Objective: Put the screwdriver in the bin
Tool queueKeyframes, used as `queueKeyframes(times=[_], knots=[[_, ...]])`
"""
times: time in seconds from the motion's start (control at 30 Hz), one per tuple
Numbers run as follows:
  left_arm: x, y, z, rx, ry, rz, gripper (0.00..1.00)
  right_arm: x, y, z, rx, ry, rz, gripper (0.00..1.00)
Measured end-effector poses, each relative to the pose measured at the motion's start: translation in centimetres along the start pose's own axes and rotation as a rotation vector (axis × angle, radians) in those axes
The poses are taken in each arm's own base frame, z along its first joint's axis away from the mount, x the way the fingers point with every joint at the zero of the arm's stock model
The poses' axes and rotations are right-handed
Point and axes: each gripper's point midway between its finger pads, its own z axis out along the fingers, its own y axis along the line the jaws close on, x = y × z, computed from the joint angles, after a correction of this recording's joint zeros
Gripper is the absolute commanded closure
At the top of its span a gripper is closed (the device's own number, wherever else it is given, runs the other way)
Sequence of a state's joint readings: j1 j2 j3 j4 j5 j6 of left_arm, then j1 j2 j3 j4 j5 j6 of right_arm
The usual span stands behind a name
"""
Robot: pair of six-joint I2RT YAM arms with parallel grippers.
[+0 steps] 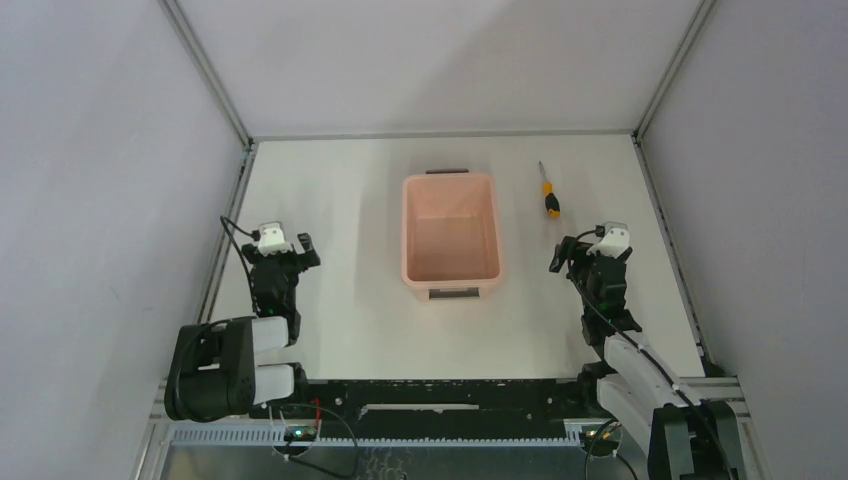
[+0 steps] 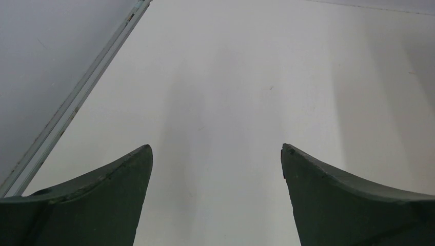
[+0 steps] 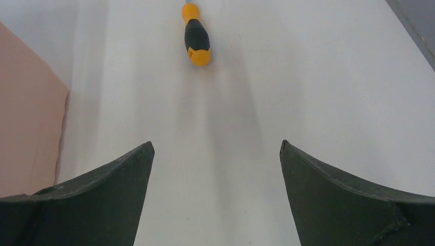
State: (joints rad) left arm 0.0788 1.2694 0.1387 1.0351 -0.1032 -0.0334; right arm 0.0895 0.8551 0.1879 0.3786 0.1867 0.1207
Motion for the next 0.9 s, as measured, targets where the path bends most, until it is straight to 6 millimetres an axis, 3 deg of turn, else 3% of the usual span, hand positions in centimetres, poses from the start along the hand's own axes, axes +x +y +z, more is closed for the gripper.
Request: queueKeyframes(times=[0.17,0.27,0.33,0.5,0.6,0.67,0.77,0.9], knots=[[0.0,0.0,0.0,0.000,0.000,0.000,0.00,0.0,-0.4,-0.1,0.025,0.013,0.028,0.00],[0.0,0.0,0.0,0.000,0.000,0.000,0.00,-1.2,-0.1,0.0,0.028,0.026,0.041,0.00],[0.0,0.0,0.0,0.000,0.000,0.000,0.00,-3.5,0.4,0.1,0.022,0.018,0.044,0.00],[0.0,0.0,0.0,0.000,0.000,0.000,0.00,-12.1,3.1,0.7,-0.036,-0.007,0.072,0.00],[0.0,0.0,0.0,0.000,0.000,0.000,0.00,-16.6,4.8,2.3,-0.051,0.073,0.080,0.00],[0.0,0.0,0.0,0.000,0.000,0.000,0.00,-18.5,5.6,4.3,-0.039,0.132,0.076,0.00],[0.0,0.0,0.0,0.000,0.000,0.000,0.00,-18.4,5.8,7.7,0.002,0.244,0.058,0.00],[0.0,0.0,0.0,0.000,0.000,0.000,0.00,-14.4,5.3,12.4,0.052,0.446,0.016,0.01]])
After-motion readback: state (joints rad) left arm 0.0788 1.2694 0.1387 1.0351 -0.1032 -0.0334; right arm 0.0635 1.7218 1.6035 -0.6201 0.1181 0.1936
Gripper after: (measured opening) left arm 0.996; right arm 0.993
